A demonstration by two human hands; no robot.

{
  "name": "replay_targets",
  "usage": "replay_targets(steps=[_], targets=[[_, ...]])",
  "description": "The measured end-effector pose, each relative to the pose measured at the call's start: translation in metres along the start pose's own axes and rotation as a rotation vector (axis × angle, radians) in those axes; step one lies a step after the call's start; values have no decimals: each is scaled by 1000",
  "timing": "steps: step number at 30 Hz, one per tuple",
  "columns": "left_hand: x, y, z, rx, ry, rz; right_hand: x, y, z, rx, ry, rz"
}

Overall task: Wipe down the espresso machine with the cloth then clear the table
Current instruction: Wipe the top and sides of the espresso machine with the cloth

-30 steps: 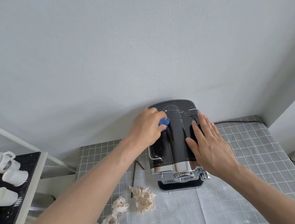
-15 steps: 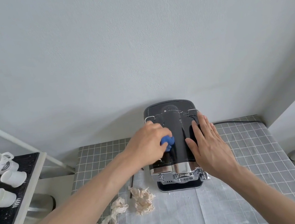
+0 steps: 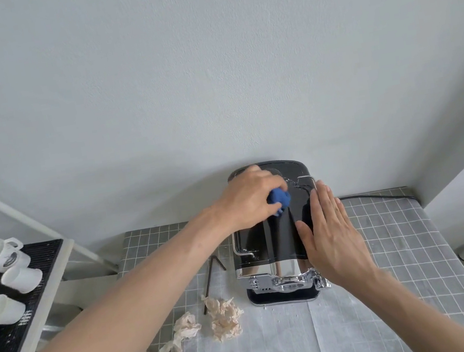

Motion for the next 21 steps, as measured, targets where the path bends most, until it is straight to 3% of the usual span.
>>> replay_targets(steps=[4, 15, 21], targets=[[-13, 21, -17, 0, -63, -47, 2, 2, -2, 3, 9, -14], [-56, 7, -11, -134, 79, 13, 4, 4, -5, 2, 20, -36], [-7, 33, -33, 29, -112, -62, 5, 4, -6, -29, 23, -29]])
Point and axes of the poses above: each hand's wrist, its own x-axis away from the middle knuckle, its own z-axis out of the back of the hand, y = z × x, the point moved 10 cm from there along -x, towards the middle knuckle, and after that the axes turned 6 degrees about x, right-handed, at the moved point
